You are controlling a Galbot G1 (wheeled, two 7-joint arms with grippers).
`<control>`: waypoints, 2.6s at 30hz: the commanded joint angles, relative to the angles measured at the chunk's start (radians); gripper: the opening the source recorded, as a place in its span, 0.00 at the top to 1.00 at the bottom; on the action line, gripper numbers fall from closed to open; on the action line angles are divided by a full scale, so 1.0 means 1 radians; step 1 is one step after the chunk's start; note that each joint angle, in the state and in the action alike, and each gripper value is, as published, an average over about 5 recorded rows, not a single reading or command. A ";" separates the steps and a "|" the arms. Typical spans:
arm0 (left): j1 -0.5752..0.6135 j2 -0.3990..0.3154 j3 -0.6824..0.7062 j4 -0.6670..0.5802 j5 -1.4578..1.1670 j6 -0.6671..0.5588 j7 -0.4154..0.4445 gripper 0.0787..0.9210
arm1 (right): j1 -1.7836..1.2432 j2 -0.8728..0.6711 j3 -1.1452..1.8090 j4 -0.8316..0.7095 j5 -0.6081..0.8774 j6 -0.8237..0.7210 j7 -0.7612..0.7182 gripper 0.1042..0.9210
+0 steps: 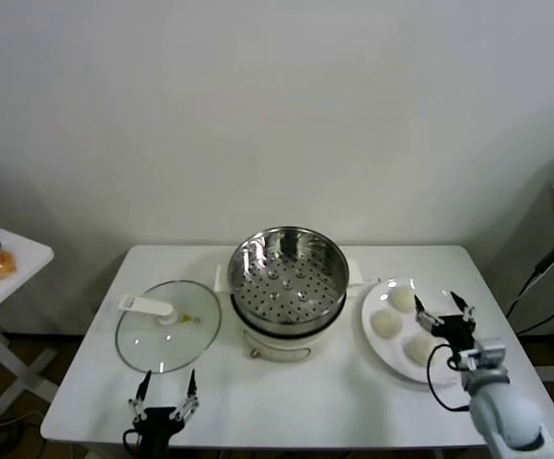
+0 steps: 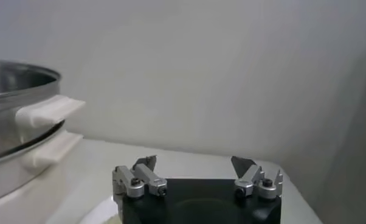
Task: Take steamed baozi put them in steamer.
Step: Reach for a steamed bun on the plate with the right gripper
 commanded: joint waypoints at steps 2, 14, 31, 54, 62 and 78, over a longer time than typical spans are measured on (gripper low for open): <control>-0.002 0.006 0.005 0.003 0.013 -0.004 0.001 0.12 | 0.164 -0.249 -0.131 -0.011 -0.184 -0.234 -0.214 0.12; -0.007 0.006 0.029 0.019 0.046 -0.018 0.000 0.12 | 0.611 -0.497 -0.654 -0.181 -0.476 -0.028 -0.600 0.12; 0.006 -0.008 0.033 0.029 0.089 -0.037 -0.003 0.12 | 1.348 -0.306 -1.413 -0.667 -0.401 0.245 -1.024 0.12; -0.007 0.000 0.002 0.058 0.099 -0.054 0.000 0.12 | 1.263 -0.012 -1.311 -1.020 -0.460 0.348 -1.021 0.12; -0.009 0.002 0.003 0.073 0.121 -0.074 0.000 0.12 | 1.252 0.012 -1.267 -1.073 -0.489 0.402 -1.011 0.12; -0.008 0.006 0.000 0.076 0.122 -0.080 -0.001 0.12 | 1.223 0.038 -1.216 -1.117 -0.536 0.436 -0.991 0.16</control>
